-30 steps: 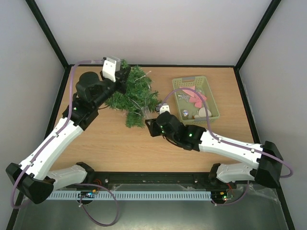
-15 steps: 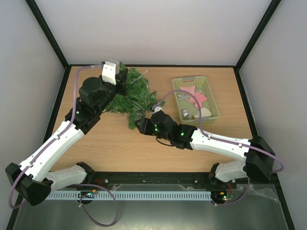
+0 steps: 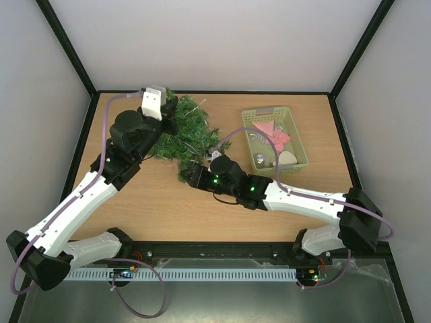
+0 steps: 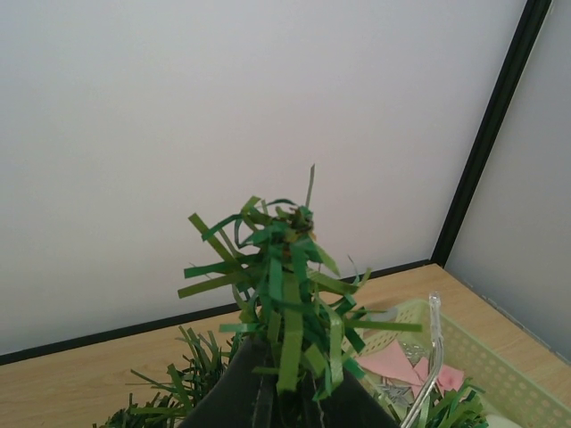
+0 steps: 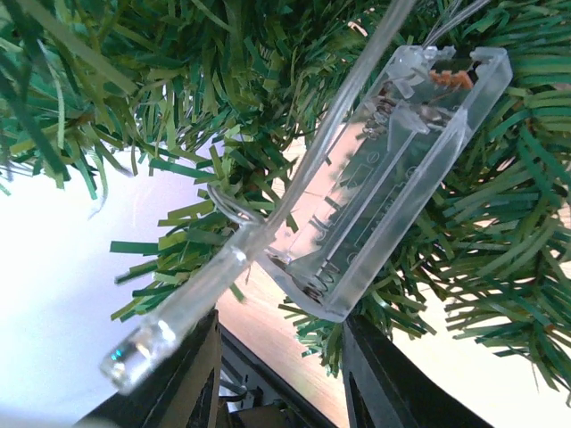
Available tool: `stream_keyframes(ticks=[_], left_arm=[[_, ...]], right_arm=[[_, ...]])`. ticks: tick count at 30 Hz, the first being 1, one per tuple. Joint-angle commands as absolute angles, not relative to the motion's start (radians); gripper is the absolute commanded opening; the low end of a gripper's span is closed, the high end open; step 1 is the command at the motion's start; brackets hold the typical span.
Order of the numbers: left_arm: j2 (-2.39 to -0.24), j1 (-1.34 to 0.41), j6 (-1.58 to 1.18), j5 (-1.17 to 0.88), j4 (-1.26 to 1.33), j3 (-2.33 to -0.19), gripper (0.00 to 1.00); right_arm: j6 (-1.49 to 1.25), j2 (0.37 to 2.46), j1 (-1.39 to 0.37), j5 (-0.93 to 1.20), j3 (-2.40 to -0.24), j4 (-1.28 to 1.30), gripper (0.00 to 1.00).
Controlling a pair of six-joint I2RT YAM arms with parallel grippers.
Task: Decorate the small christmas tree
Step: Wrap the decoration item around the Christmas tree.
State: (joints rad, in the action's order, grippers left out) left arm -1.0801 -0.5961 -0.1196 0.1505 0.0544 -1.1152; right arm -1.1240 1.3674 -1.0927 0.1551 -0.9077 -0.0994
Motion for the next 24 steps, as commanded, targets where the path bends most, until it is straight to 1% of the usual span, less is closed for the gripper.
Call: stream_keyframes(ticks=[1,4,14,16,19,21,24], left_arm=[[-1.048,-0.604,-0.117,0.171,0.149,-1.117,0.02],[-1.046,-0.607,-0.117,0.173,0.149,-1.118,0.03],[-1.039,-0.608,-0.109,0.168,0.141,-1.12,0.02],[-1.035,-0.607,-0.107,0.157,0.139,-1.12,0.04],[-1.026,-0.607,-0.108,0.141,0.133,-1.12,0.14],[-1.02,-0.607,-0.111,0.136,0.126,-1.123,0.19],[-1.008,-0.607,-0.11,0.133,0.118,-1.125,0.33]], right_arm=[[-1.093,1.379,-1.101,0.143,-0.9,-0.155,0.35],[-1.071,1.381,-1.101,0.145,-0.906,-0.177,0.35],[-1.048,1.405,-1.101,0.189,-0.896,-0.201,0.43],[-1.037,1.397,-1.102,0.197,-0.887,-0.195,0.43],[-1.012,1.368,-1.101,0.202,-0.874,-0.183,0.45],[-0.998,1.343,-1.101,0.206,-0.867,-0.173,0.46],[-0.974,1.307,-1.101,0.226,-0.851,-0.158,0.48]])
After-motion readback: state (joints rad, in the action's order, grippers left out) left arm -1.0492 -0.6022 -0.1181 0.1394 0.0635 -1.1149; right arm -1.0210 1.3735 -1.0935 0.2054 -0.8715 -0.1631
